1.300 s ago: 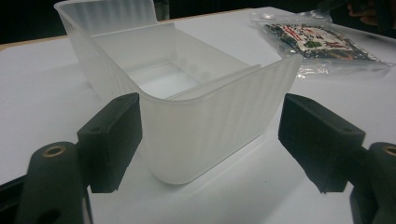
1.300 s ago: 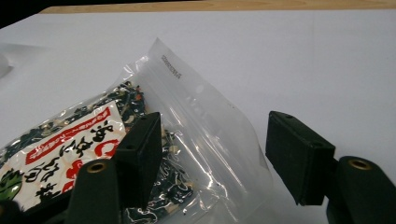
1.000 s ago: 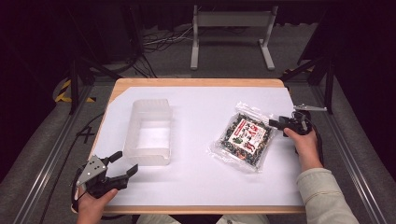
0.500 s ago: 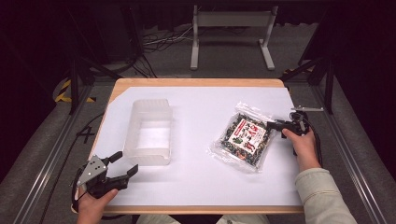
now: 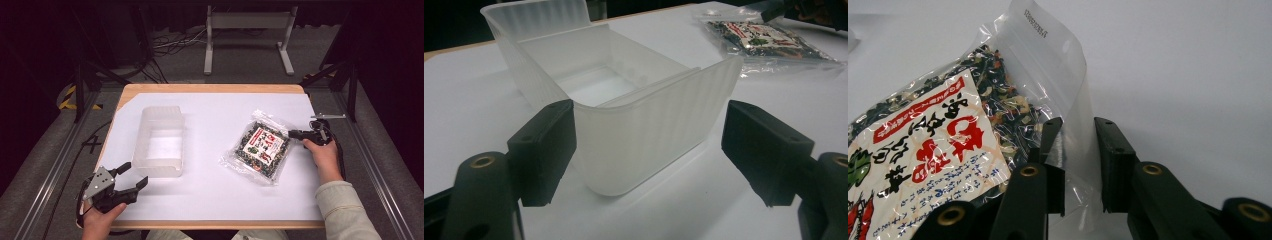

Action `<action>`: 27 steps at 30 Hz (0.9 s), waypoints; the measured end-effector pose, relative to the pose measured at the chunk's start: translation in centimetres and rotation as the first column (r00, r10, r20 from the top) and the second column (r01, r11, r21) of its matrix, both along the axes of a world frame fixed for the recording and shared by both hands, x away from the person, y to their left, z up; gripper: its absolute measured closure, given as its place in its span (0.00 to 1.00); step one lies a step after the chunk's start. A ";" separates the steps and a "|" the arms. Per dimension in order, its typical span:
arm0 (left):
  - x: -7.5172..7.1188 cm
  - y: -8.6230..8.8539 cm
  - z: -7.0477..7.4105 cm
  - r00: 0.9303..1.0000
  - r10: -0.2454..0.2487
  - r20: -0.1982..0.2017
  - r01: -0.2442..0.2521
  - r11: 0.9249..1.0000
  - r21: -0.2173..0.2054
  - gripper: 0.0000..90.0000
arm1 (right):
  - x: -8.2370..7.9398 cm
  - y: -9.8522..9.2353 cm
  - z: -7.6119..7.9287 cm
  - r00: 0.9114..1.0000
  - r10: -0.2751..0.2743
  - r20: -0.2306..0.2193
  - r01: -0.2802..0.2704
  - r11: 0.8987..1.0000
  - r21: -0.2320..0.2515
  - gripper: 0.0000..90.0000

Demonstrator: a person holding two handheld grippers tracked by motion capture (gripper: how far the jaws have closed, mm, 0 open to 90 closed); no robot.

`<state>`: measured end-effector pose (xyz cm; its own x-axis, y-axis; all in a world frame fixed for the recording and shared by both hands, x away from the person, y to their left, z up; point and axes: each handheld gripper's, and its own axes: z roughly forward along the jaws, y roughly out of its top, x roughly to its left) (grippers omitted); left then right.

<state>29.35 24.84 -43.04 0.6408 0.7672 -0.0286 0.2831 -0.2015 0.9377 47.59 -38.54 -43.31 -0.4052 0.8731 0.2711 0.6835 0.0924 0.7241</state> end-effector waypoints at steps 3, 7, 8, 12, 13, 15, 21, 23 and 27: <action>-0.1 -0.1 0.1 1.000 -0.005 0.004 0.005 1.000 0.017 0.26 | -0.1 0.0 0.2 1.000 0.008 0.005 -0.008 1.000 -0.012 0.93; -0.3 0.0 0.4 1.000 0.006 0.001 -0.006 1.000 0.006 0.26 | -0.2 0.0 0.5 1.000 0.020 0.018 -0.020 1.000 -0.015 0.97; -0.3 0.0 0.5 1.000 0.009 -0.003 -0.009 1.000 0.011 0.26 | -0.3 0.1 0.7 0.999 0.022 0.024 -0.022 0.999 -0.026 0.98; -0.7 -0.3 1.1 1.000 0.006 0.022 -0.007 0.999 0.052 0.27 | -0.8 0.3 1.5 0.998 0.021 0.053 -0.019 0.999 -0.041 1.00; -0.9 -0.4 1.3 1.000 0.001 0.024 -0.002 0.999 0.052 0.26 | -0.9 0.3 1.7 0.998 0.021 0.060 -0.019 0.999 -0.036 1.00; -0.9 -0.5 1.4 1.000 -0.003 0.022 0.002 0.998 0.056 0.26 | -1.1 0.3 2.1 0.997 0.022 0.076 -0.019 0.999 -0.035 1.00; -1.6 -1.1 2.2 1.000 -0.026 0.017 0.025 0.997 0.071 0.22 | -2.7 0.4 4.7 0.985 0.050 0.166 -0.048 0.999 -0.011 1.00; -1.8 -1.2 2.5 1.000 -0.019 0.020 0.018 0.998 0.056 0.22 | -3.4 0.5 6.0 0.976 0.069 0.206 -0.071 0.997 0.002 1.00; -2.0 -1.0 2.8 1.000 -0.012 0.025 0.011 0.999 0.030 0.23 | -4.5 1.0 8.2 0.958 0.102 0.267 -0.107 0.994 0.005 1.00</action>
